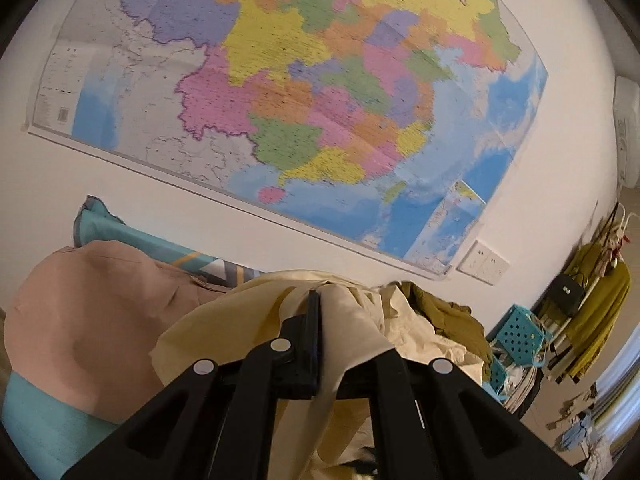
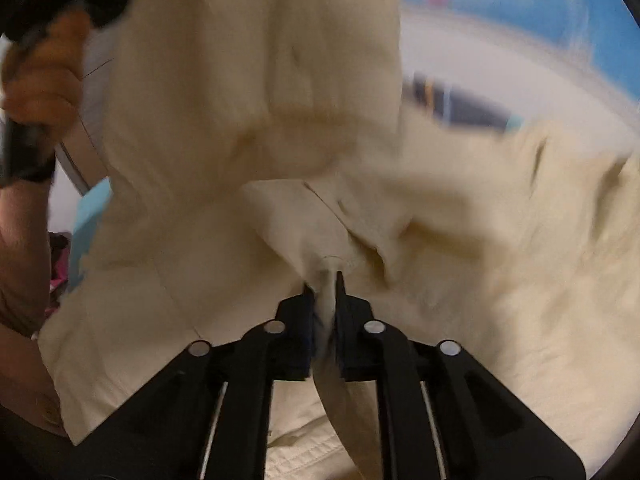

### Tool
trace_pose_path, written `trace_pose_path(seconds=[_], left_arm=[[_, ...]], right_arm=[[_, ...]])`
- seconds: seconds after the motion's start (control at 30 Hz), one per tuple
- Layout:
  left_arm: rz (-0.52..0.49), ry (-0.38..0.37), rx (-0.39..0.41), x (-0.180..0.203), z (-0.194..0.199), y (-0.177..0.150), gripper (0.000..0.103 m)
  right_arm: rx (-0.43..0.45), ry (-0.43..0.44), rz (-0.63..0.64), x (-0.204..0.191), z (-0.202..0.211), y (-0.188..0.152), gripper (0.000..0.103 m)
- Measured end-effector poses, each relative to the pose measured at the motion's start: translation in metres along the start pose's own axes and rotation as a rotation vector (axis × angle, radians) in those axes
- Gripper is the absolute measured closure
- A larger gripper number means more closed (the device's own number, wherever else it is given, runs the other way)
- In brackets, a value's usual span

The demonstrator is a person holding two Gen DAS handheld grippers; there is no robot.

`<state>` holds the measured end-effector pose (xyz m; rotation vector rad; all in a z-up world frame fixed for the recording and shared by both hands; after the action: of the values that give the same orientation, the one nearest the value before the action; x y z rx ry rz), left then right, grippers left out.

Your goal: Fold large clothes

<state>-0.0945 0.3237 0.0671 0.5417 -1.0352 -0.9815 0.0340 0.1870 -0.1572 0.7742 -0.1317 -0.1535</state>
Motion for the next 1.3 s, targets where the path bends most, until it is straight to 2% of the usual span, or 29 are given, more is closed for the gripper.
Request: trace_pose_path(seconds=[0.07, 0.17, 0.37, 0.4, 0.47, 0.5, 0.57, 0.6, 0.63, 0.67, 0.7, 0.73, 0.77, 0.8, 0.9, 0.97, 1.1, 1.2, 1.3], left_arm=[[-0.019, -0.007, -0.013, 0.006, -0.002, -0.004, 0.101], [-0.045, -0.023, -0.032, 0.015, -0.008, -0.01, 0.101], [-0.074, -0.069, -0.066, 0.037, -0.021, -0.022, 0.101], [-0.077, -0.07, -0.068, 0.04, -0.023, -0.023, 0.101], [-0.084, -0.088, -0.084, 0.05, -0.027, -0.027, 0.101], [-0.092, -0.094, -0.09, 0.055, -0.028, -0.029, 0.101], [-0.107, -0.102, -0.1, 0.062, -0.03, -0.032, 0.101], [-0.118, -0.107, -0.106, 0.067, -0.032, -0.035, 0.101], [-0.126, -0.108, -0.112, 0.07, -0.033, -0.037, 0.101], [-0.136, -0.106, -0.118, 0.074, -0.034, -0.039, 0.101], [-0.147, -0.104, -0.121, 0.076, -0.035, -0.042, 0.101], [-0.156, -0.107, -0.125, 0.079, -0.035, -0.044, 0.101], [-0.167, -0.115, -0.128, 0.081, -0.035, -0.046, 0.101], [-0.185, -0.122, -0.125, 0.084, -0.034, -0.048, 0.099], [-0.221, -0.145, -0.128, 0.093, -0.033, -0.054, 0.095], [-0.247, -0.158, -0.146, 0.1, -0.038, -0.061, 0.089], [-0.325, -0.166, -0.29, 0.127, -0.077, -0.102, 0.088], [-0.357, -0.201, -0.442, 0.148, -0.114, -0.148, 0.088], [-0.403, -0.204, -0.577, 0.163, -0.148, -0.193, 0.088]], right_arm=[[-0.026, 0.056, -0.055, 0.001, -0.005, -0.004, 0.069], [0.051, 0.115, -0.124, 0.009, 0.018, 0.001, 0.044], [0.264, 0.375, -0.365, 0.036, 0.069, 0.018, 0.014], [0.266, 0.385, -0.367, 0.037, 0.068, 0.02, 0.012], [0.268, 0.295, -0.383, 0.053, 0.061, 0.034, 0.009], [0.289, 0.293, -0.411, 0.06, 0.059, 0.04, 0.009], [0.305, 0.386, -0.453, 0.064, 0.054, 0.047, 0.009], [0.304, 0.432, -0.461, 0.066, 0.049, 0.05, 0.011], [0.297, 0.501, -0.455, 0.064, 0.045, 0.054, 0.019], [0.293, 0.56, -0.447, 0.061, 0.044, 0.055, 0.047], [0.273, 0.581, -0.431, 0.057, 0.045, 0.055, 0.058], [0.269, 0.544, -0.385, 0.052, 0.052, 0.053, 0.066], [0.271, 0.509, -0.342, 0.05, 0.06, 0.051, 0.079], [0.278, 0.494, -0.323, 0.049, 0.069, 0.048, 0.084], [0.326, 0.384, -0.291, 0.064, 0.116, 0.036, 0.092], [0.337, 0.252, -0.276, 0.09, 0.155, 0.024, 0.095], [0.298, -0.022, -0.255, 0.132, 0.211, 0.001, 0.099], [0.215, -0.175, -0.271, 0.156, 0.223, -0.021, 0.099], [0.141, -0.213, -0.321, 0.174, 0.211, -0.054, 0.099]])
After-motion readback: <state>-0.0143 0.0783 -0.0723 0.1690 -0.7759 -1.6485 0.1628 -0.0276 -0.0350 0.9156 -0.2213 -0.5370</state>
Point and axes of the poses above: each gripper's, at about its wrist camera, not at the fingertips, and z roughly against the way its jaws point, x to its right, y to its top, the point moved 8 cm from there along -z, roughly the way its jaws point, and after that the axes turned 3 degrees about -x, right-handed, at the moved point
